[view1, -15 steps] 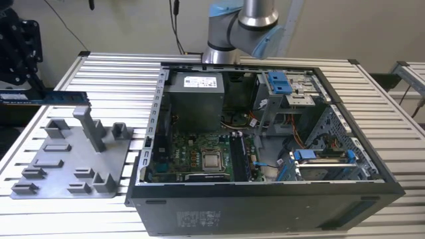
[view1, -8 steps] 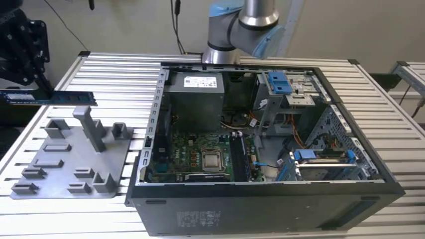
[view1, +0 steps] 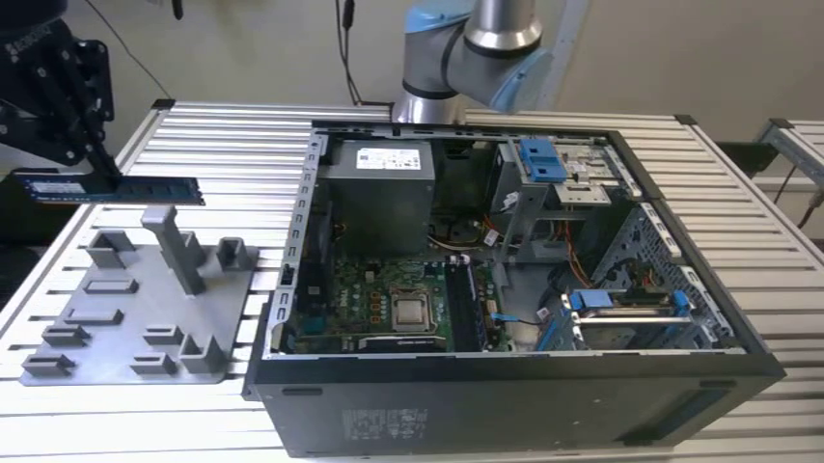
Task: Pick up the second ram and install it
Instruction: 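Pick up the second ram and move it above second insertion slot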
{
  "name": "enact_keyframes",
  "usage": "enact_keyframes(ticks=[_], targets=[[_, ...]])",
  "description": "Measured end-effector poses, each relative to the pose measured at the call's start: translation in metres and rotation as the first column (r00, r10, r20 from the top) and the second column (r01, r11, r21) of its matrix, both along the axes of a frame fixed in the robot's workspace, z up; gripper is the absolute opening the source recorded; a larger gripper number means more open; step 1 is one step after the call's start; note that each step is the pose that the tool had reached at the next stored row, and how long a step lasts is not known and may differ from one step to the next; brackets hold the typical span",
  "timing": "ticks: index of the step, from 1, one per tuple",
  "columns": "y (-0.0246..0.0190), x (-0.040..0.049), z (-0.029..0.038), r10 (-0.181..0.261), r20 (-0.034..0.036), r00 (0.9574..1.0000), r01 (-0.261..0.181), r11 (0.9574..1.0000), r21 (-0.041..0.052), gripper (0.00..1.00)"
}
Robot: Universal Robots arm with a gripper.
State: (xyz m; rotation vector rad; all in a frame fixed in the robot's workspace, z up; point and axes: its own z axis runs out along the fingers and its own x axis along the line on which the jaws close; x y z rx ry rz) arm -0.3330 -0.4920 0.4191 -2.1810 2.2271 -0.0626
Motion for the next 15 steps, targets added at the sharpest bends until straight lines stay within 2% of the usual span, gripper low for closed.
enact_keyframes(ticks=[15], targets=[[0.0000, 0.0264, 0.0000, 0.000, 0.0000, 1.0000, 0.000, 1.0000, 0.0000, 0.14]])
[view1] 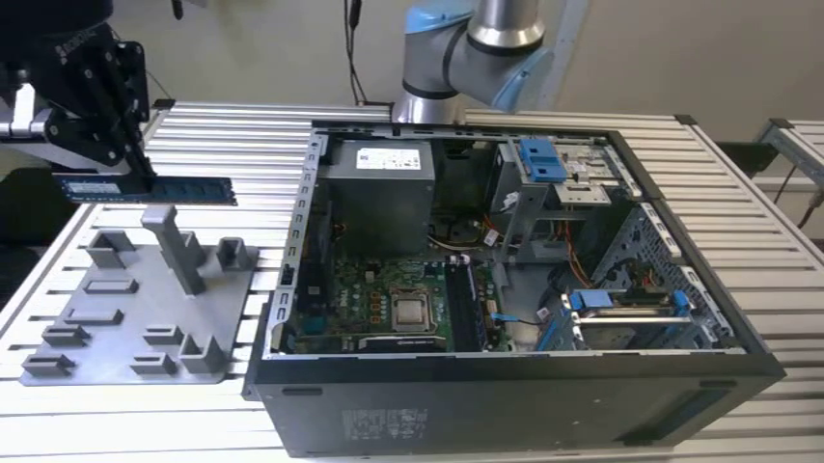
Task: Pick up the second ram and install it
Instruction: 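Pick up the second ram and move it above second insertion slot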
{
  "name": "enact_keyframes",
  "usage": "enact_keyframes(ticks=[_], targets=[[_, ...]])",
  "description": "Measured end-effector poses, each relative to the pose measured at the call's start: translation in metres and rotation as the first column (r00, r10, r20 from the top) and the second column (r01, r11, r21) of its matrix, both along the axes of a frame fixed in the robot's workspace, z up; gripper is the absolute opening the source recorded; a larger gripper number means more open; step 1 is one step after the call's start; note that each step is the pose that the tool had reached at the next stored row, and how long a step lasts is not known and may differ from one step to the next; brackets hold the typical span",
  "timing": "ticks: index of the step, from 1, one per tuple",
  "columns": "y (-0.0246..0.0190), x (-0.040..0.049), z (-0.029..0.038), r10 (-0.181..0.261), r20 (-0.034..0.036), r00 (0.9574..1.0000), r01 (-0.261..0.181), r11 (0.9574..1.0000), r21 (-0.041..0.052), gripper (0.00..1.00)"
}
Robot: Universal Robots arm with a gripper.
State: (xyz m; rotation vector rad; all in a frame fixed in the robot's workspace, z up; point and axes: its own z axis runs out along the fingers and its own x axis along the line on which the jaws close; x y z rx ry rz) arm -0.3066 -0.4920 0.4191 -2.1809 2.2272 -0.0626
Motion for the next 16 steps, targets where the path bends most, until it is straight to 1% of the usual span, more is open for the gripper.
enact_keyframes(ticks=[16], targets=[[0.0000, 0.0324, 0.0000, 0.000, 0.0000, 1.0000, 0.000, 1.0000, 0.0000, 0.14]])
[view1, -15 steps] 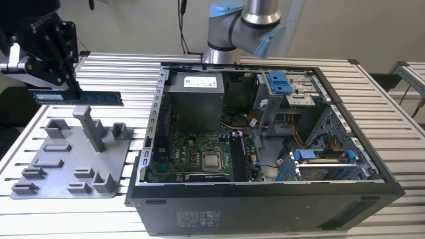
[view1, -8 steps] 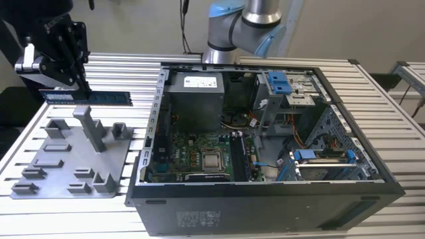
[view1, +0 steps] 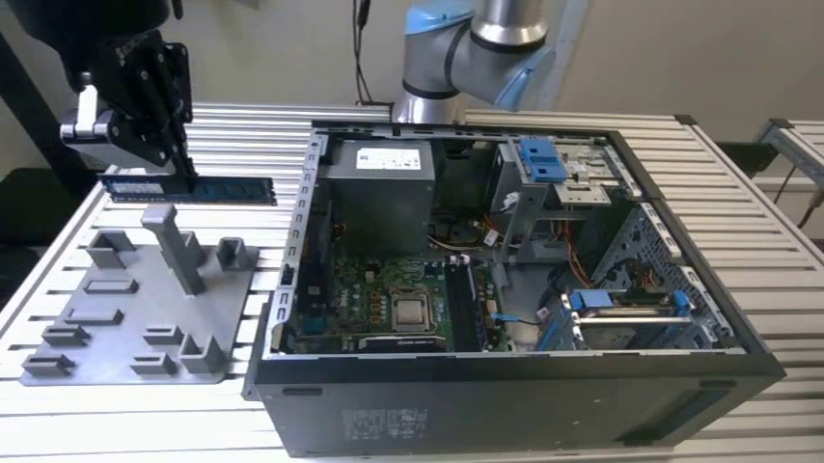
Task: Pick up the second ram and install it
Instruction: 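Pick up the second ram and move it above second insertion slot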
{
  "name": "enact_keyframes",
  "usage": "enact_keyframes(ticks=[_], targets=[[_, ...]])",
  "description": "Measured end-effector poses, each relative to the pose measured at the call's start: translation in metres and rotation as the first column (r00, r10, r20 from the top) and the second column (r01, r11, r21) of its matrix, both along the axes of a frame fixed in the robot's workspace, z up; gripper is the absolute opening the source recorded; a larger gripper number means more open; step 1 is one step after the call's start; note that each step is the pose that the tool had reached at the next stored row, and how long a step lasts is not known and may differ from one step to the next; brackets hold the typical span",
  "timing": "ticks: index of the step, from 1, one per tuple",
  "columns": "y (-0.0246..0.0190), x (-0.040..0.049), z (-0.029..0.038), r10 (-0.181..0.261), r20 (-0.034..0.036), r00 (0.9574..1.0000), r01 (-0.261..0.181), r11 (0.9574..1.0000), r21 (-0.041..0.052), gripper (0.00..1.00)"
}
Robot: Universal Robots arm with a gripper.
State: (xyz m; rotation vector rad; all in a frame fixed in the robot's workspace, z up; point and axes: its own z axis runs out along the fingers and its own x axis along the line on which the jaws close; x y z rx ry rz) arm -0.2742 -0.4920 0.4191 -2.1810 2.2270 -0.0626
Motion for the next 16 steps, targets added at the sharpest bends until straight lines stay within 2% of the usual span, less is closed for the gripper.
enact_keyframes(ticks=[16], targets=[[0.0000, 0.0302, 0.0000, 0.000, 0.0000, 1.0000, 0.000, 1.0000, 0.0000, 0.14]])
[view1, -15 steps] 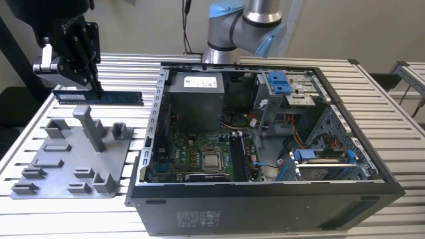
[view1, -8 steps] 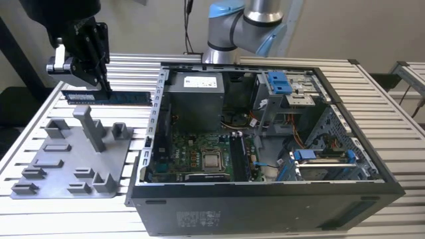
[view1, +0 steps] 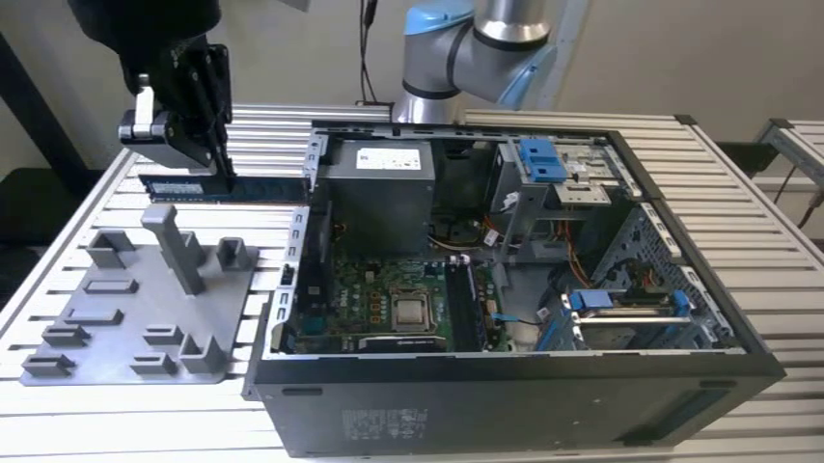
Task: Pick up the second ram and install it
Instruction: 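Pick up the second ram and move it above second insertion slot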
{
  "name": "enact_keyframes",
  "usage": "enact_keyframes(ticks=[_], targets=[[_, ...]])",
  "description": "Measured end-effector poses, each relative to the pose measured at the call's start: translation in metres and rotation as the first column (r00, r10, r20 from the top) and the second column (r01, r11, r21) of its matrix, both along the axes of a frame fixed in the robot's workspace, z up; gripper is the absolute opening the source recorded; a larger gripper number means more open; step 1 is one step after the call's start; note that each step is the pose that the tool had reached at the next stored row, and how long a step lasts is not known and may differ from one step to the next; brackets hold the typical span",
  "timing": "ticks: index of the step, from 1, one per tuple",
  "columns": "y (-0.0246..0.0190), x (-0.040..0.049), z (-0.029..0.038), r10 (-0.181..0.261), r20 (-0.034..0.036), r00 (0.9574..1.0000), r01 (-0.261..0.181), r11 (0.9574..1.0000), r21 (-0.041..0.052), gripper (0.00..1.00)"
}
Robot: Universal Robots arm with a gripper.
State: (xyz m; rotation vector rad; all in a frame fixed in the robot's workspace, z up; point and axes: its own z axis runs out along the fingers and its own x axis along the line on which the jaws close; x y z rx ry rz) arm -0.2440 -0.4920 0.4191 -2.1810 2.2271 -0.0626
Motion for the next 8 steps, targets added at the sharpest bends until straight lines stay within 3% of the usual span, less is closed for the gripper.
enact_keyframes(ticks=[8], targets=[[0.0000, 0.0146, 0.0000, 0.000, 0.0000, 1.0000, 0.000, 1.0000, 0.0000, 0.14]])
